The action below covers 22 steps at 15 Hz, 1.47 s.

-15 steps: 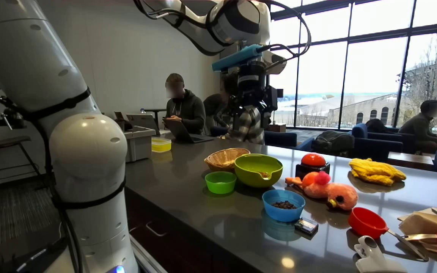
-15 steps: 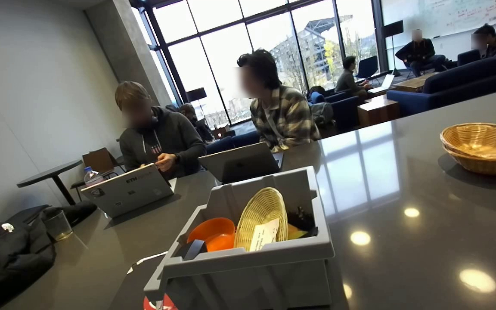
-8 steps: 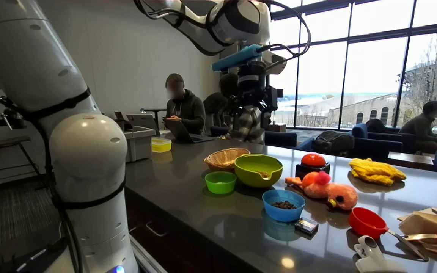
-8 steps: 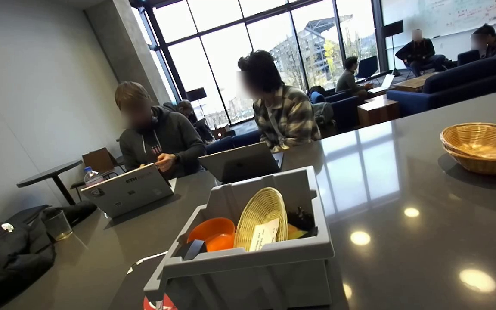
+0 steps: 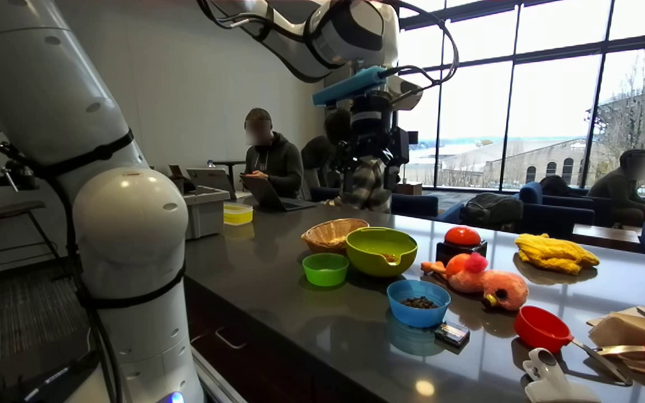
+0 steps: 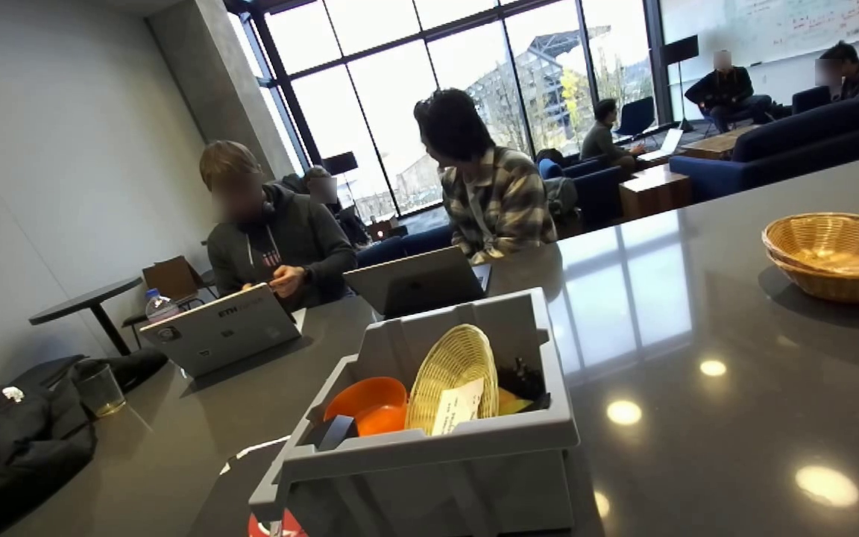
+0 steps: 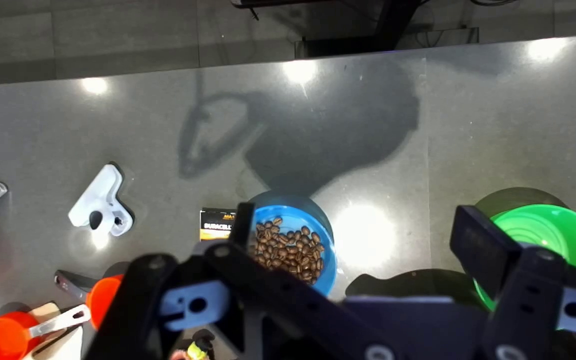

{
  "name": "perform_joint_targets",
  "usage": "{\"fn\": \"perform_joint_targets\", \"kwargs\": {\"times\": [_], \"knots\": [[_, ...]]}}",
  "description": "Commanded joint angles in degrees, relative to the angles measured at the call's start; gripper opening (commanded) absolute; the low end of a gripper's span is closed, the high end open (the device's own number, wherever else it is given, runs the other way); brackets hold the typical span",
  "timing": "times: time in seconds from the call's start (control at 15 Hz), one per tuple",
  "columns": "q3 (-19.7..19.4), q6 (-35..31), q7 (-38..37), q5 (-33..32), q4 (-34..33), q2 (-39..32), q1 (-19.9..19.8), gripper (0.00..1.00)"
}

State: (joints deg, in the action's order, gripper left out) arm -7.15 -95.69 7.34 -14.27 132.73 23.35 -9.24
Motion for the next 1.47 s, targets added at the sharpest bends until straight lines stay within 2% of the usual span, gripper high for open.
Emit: {"fn": "perform_joint_targets", "kwargs": {"times": [0.0, 0.2, 0.47, 0.87, 1.13, 1.4], "knots": [[0.47, 0.47, -1.71, 1.38, 0.01, -0.09, 1.64, 1.0], [2.01, 0.66, -2.48, 5.4, 0.34, 0.05, 4.34, 1.0], [2.27, 0.35, -0.84, 15.86, -0.67, -1.01, 7.66, 1.0], [2.03, -3.62, -2.37, 24.89, -0.31, -1.67, 7.55, 1.0], [4.74, -10.9, -10.38, 35.61, -0.7, -4.71, 9.11, 1.0], [9.65, -20.66, -20.26, 46.22, -0.2, -7.69, 11.87, 1.0]]}}
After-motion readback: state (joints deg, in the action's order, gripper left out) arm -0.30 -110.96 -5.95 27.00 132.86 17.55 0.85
